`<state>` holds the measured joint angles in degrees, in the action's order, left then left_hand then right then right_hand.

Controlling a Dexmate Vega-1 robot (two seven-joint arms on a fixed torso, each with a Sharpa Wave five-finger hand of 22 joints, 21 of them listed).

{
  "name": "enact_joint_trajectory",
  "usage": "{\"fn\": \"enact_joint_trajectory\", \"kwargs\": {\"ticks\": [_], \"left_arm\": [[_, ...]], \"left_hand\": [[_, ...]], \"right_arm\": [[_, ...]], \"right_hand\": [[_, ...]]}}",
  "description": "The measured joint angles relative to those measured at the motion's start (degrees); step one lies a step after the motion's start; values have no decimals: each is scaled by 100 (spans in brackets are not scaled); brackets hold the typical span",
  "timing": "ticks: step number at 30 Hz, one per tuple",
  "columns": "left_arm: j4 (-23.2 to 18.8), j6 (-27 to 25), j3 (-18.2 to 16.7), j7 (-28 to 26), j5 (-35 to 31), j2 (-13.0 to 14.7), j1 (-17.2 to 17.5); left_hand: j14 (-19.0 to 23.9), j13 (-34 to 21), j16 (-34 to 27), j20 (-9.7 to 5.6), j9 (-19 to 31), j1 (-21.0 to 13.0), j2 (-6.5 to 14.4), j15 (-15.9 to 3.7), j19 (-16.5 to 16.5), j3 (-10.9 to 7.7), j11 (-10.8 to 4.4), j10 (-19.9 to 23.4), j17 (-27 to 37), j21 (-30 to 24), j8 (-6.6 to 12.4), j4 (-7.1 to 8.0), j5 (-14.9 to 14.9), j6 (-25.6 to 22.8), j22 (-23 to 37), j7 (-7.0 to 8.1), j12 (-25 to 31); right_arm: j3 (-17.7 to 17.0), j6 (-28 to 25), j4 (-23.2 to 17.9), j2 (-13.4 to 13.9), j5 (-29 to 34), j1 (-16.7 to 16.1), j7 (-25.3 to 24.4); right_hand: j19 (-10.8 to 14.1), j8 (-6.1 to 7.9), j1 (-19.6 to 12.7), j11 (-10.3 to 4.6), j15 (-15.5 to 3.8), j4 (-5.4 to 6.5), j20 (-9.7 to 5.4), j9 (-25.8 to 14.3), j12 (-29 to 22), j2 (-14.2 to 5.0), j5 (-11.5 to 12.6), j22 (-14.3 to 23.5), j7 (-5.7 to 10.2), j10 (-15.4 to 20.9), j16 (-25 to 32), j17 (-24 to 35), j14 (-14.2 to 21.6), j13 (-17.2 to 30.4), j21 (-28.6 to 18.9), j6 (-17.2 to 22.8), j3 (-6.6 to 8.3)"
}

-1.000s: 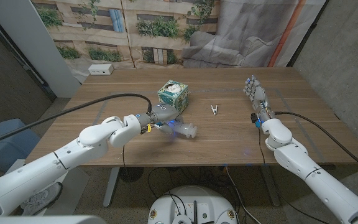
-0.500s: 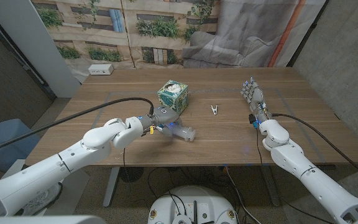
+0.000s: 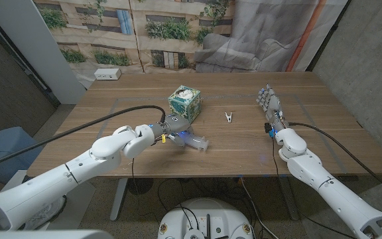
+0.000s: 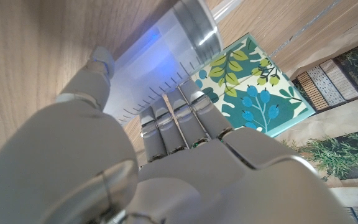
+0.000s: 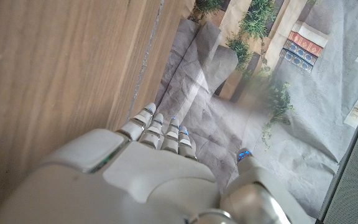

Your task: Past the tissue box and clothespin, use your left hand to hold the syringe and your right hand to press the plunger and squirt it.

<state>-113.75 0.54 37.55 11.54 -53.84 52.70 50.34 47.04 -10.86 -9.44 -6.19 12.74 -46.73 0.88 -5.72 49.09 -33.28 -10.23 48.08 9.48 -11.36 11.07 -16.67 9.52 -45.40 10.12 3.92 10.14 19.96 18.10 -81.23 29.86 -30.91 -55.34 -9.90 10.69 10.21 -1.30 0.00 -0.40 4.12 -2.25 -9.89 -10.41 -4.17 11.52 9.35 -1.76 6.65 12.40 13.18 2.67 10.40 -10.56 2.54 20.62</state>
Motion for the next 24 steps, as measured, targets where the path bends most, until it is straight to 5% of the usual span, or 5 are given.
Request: {"fn": "enact_joint_trajectory", "kwargs": {"ticks": [5, 7, 12, 24], "left_arm": [[-11, -54, 14, 78, -22, -9, -11], [-27, -82, 32, 122, -29, -16, -39], [-39, -91, 49, 218, -32, -21, -72], [-59, -84, 89, 397, -13, -36, -190]], "left_hand": [[-190, 0, 0, 39, -40, 189, 92, 67, -144, 113, -20, -203, 0, 42, -68, 114, 0, 313, 0, 48, 0], [-289, 2, 0, 44, -64, 238, 89, 80, -201, -51, -30, -318, 0, 43, -111, 374, -1, 473, 0, 61, -1], [-540, 2, 0, 109, -122, 165, 15, 141, -385, -78, -28, -582, 23, 43, -133, 622, -1, 860, 0, 100, -5], [-1044, 20, -1, 213, -183, -27, -404, 225, -789, 376, -42, -1078, 11, 98, -109, 646, 1, 1417, -27, 163, -4]], "right_arm": [[4, -8, 3, 1, 11, 0, -17], [5, -19, 4, 5, 26, -6, -52], [8, -22, 4, 8, 36, -25, -75], [11, -23, 26, -9, 45, -55, -136]], "right_hand": [[21, 0, 67, 0, 0, 3, 21, 0, 0, -67, 0, 0, 0, 0, 0, 0, 0, 0, -8, 0, -3], [21, 0, 66, 0, 0, 24, 21, 0, 0, -66, 0, 0, 0, 0, 0, 0, 0, 0, -9, 0, -24], [61, 0, 65, 0, 0, 24, -20, 0, 0, -65, 0, 0, 0, 0, 0, 0, 1, 0, -9, 0, -24], [97, 0, 42, 0, 0, 48, 17, 0, 0, -42, 0, 1, -21, 0, 0, 0, 1, 0, -9, 22, 0]]}}
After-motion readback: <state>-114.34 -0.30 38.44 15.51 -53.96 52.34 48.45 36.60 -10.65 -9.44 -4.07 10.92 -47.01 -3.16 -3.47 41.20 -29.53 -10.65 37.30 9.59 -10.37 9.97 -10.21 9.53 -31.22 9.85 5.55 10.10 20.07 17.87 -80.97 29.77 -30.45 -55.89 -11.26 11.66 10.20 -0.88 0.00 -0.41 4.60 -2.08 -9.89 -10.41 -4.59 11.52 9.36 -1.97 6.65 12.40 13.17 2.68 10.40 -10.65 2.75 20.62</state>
